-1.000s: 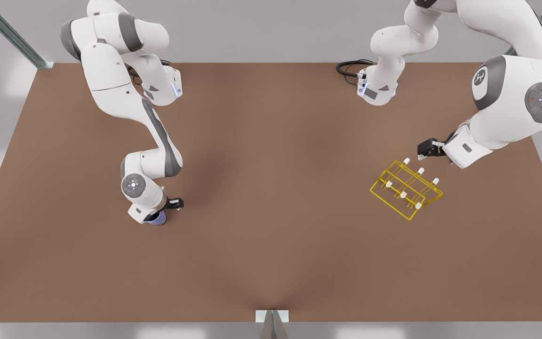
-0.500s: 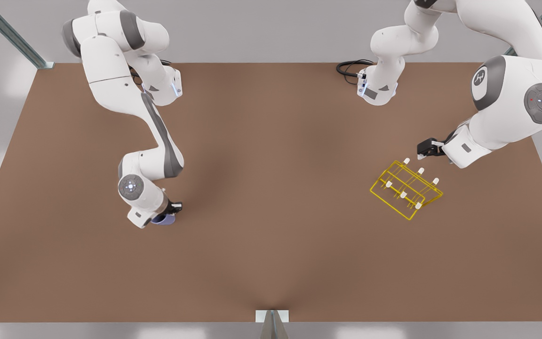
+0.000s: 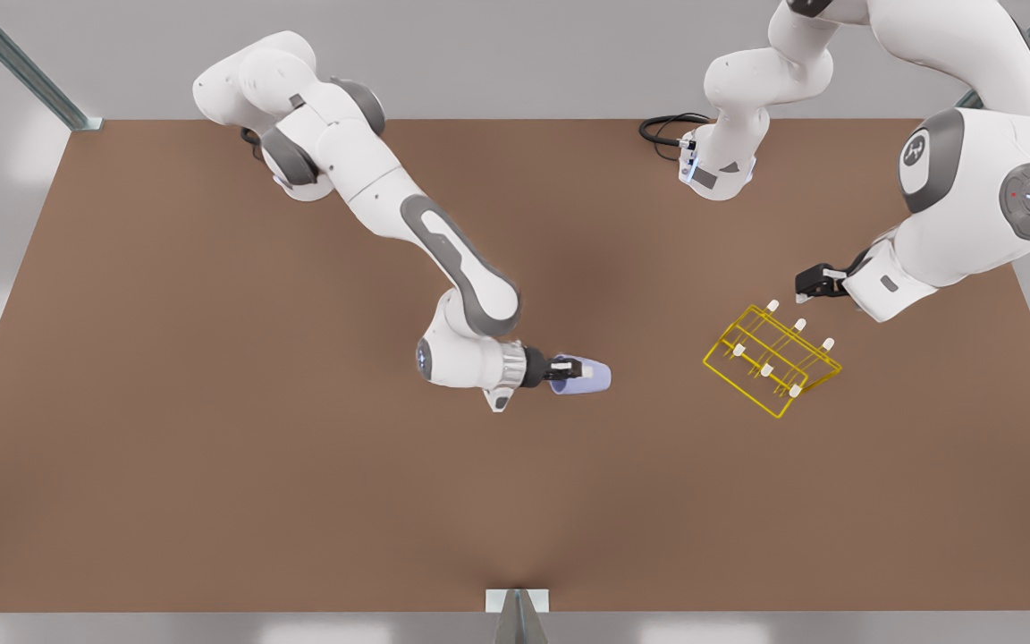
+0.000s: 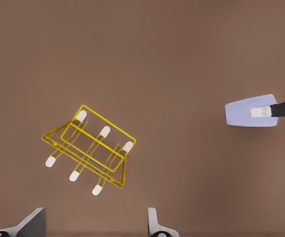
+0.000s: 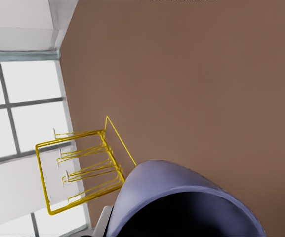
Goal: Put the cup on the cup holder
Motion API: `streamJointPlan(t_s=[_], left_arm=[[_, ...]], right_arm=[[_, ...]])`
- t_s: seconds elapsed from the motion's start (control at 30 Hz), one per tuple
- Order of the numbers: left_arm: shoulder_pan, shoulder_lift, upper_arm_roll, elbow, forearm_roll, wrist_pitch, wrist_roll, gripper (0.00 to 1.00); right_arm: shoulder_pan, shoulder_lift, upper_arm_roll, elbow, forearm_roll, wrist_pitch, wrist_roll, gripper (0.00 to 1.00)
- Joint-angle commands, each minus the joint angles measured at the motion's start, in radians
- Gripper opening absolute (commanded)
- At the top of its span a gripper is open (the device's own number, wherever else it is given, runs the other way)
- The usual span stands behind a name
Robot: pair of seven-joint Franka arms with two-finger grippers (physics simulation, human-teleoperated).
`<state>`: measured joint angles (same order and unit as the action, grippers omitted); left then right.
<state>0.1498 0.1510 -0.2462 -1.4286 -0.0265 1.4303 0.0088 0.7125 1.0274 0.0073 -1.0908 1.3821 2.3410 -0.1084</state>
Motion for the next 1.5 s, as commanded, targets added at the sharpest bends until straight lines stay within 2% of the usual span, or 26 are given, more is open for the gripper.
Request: streamJointPlan(t_s=[0.0, 0.23, 0.4, 0.43, 0.47, 0.73, 0.83, 0.93, 1.0, 1.07, 1.13, 1.17, 1.2, 1.23, 1.27, 1.3, 1.37, 1.43, 1.47], left_arm=[[-0.001, -0.001, -0.001, 0.0, 0.0, -0.002, -0.001, 1.0], [-0.015, 0.004, -0.004, 0.0, 0.002, -0.002, -0.076, 1.0], [-0.033, 0.004, -0.007, 0.002, 0.002, -0.002, -0.084, 1.0], [-0.039, 0.004, -0.007, 0.002, 0.005, -0.002, -0.115, 1.0], [-0.05, 0.004, -0.007, 0.002, 0.004, -0.002, -0.125, 1.0], [-0.184, 0.004, -0.007, 0.016, -0.004, 0.01, -0.521, 1.0], [-0.228, 0.119, -0.007, 0.089, -0.001, 0.012, -0.688, 1.0], [-0.262, 0.209, -0.008, 0.089, -0.001, 0.091, -0.981, 1.0], [-0.34, 0.249, -0.007, 0.089, 0.005, 0.13, -1.098, 1.0], [-0.395, 0.309, -0.007, 0.086, 0.008, 0.26, -1.375, 1.0], [-0.432, 0.323, -0.005, 0.02, 0.016, 0.449, -1.573, 1.0], [-0.437, 0.326, -0.005, 0.0, 0.017, 0.521, -1.661, 1.0], [-0.446, 0.343, 0.007, 0.002, 0.016, 0.637, -1.678, 1.0], [-0.449, 0.354, 0.007, 0.004, 0.016, 0.639, -1.704, 1.0], [-0.449, 0.354, 0.007, 0.002, 0.014, 0.641, -1.88, 1.0], [-0.463, 0.355, 0.007, 0.002, 0.013, 0.671, -1.906, 1.0], [-0.464, 0.371, 0.007, -0.039, 0.014, 0.711, -2.049, 1.0], [-0.48, 0.372, 0.008, -0.066, 0.014, 0.749, -2.287, 1.0], [-0.475, 0.372, 0.007, -0.066, 0.01, 0.753, -2.336, 1.0]], right_arm=[[0.002, 0.045, 0.0, 0.031, 0.127, 0.064, -0.646, 0.21], [0.025, 0.149, -0.001, 0.104, 0.138, 0.066, -0.642, 0.21], [0.025, 0.166, -0.001, 0.112, 0.175, 0.067, -0.642, 0.21], [0.025, 0.166, 0.0, 0.112, 0.187, 0.067, -0.642, 0.67], [0.025, 0.166, 0.0, 0.111, 0.199, 0.067, -0.646, 1.0], [-0.004, 0.131, -0.001, 0.045, 0.202, 0.047, -0.654, 1.0], [-0.031, 0.086, -0.001, -0.023, 0.146, 0.004, -0.656, 1.0], [-0.05, 0.059, -0.001, -0.057, 0.144, -0.039, -0.651, 1.0], [-0.071, 0.026, -0.001, -0.095, 0.14, -0.068, -0.651, 1.0], [-0.145, -0.006, -0.001, -0.132, 0.046, -0.199, -0.651, 1.0], [-0.294, -0.02, -0.012, -0.133, -0.184, -0.586, -0.657, 1.0], [-0.314, -0.047, -0.075, -0.121, -0.373, -0.725, -0.682, 1.0], [-0.317, -0.058, -0.19, -0.075, -0.448, -0.899, -0.68, 1.0], [-0.329, -0.064, -0.279, -0.005, -0.566, -0.971, -0.672, 1.0], [-0.338, -0.161, -0.274, 0.005, -0.834, -0.983, -0.567, 1.0], [-0.346, -0.283, -0.253, -0.004, -0.989, -1.074, -0.26, 1.0], [-0.372, -0.48, -0.132, -0.032, -1.157, -1.167, 0.332, 1.0], [-0.369, -0.615, -0.098, -0.034, -1.302, -1.209, 0.493, 1.0], [-0.373, -0.696, -0.035, -0.049, -1.391, -1.21, 0.509, 1.0]])
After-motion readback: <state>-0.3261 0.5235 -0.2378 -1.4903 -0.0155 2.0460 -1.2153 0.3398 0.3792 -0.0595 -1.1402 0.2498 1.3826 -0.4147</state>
